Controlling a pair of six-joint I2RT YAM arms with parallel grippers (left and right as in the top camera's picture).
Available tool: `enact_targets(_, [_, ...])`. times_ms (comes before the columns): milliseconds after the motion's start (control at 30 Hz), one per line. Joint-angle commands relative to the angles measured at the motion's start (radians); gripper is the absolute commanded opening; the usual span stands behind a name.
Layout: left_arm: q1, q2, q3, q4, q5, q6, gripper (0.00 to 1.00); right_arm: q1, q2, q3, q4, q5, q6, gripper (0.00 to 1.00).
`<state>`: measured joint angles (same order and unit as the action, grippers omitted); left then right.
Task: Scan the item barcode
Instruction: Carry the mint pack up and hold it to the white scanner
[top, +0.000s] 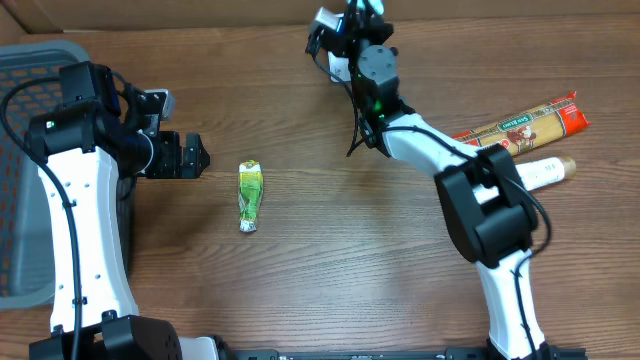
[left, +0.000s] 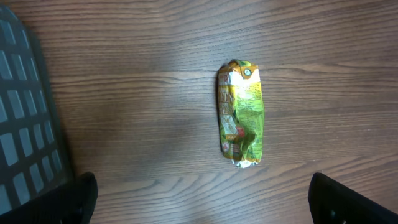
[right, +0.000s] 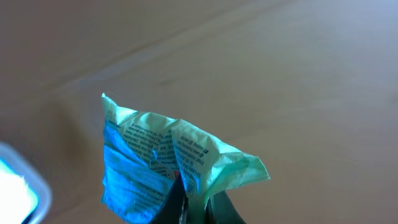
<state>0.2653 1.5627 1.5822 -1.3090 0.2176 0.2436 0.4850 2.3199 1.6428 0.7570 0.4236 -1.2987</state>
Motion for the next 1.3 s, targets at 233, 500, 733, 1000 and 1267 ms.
enact_targets(233, [-0.002,-0.007,0.003,0.002,0.015,0.022,0.99,-0.047,0.05,0.063,0.008,-0.006,-0.079,0.04])
enact_targets(500, [-0.002,-0.007,0.003,0.002,0.015,0.022,0.99,-0.048,0.05,0.063,0.002,-0.008,-0.087,0.04])
enact_targets(733, [-0.002,-0.007,0.003,0.002,0.015,0.022,1.0,-0.048,0.05,0.063,-0.004,-0.01,-0.087,0.04])
enact_targets(1000, [-0.002,-0.007,0.003,0.002,0.015,0.022,1.0,-0.045,0.05,0.063,-0.065,-0.006,-0.086,0.04])
enact_targets(1267, [-0.002,-0.007,0.003,0.002,0.015,0.022,0.99,-0.037,-0.09,0.063,-0.209,0.042,-0.013,0.04])
